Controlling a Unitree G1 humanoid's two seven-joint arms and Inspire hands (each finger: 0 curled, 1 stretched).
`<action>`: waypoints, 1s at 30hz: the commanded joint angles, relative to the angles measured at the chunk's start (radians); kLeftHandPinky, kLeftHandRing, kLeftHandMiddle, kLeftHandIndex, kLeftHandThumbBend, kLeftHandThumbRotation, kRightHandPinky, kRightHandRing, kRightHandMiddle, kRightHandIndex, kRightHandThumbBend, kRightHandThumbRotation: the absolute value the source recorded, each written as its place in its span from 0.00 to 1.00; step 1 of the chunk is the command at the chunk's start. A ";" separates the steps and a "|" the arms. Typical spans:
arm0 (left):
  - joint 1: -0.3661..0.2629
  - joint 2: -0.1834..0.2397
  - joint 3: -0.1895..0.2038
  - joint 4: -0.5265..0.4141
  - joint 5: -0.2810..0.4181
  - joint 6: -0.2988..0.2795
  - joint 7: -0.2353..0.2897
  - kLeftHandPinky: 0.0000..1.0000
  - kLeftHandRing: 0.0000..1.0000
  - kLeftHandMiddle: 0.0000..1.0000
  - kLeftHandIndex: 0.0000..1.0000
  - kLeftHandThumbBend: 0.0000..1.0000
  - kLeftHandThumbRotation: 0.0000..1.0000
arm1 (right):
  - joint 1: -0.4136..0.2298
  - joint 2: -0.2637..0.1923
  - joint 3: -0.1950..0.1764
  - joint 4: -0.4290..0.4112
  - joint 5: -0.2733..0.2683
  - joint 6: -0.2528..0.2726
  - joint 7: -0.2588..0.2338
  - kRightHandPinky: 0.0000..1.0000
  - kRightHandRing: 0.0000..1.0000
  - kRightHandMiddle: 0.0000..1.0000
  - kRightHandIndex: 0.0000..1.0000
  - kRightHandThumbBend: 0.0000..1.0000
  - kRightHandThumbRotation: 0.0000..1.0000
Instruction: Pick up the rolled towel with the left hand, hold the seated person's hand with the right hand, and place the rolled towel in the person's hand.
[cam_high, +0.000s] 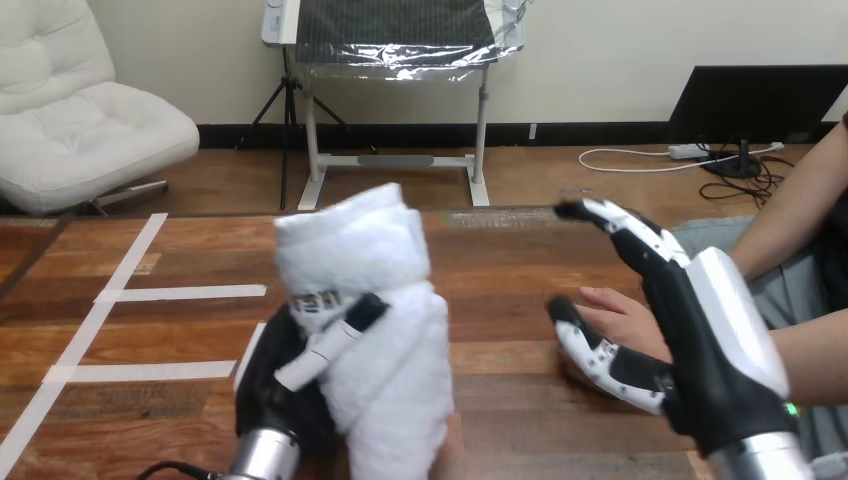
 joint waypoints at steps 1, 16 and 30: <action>-0.047 -0.051 -0.013 -0.151 0.050 -0.092 -0.011 0.35 0.39 0.44 0.48 0.91 0.02 | -0.107 -0.056 -0.073 -0.081 -0.013 0.067 0.054 0.98 0.93 0.93 0.85 0.52 0.00; -0.047 -0.098 -0.014 -0.101 0.131 -0.242 -0.038 0.36 0.40 0.45 0.49 0.89 0.07 | -0.166 -0.180 -0.136 -0.083 -0.085 0.240 0.209 0.97 0.96 0.95 0.88 0.70 0.00; -0.047 -0.114 -0.029 -0.079 0.150 -0.291 -0.036 0.38 0.41 0.45 0.49 0.88 0.09 | -0.224 -0.346 -0.174 0.011 -0.164 0.306 0.321 0.89 0.92 0.92 0.85 0.83 0.00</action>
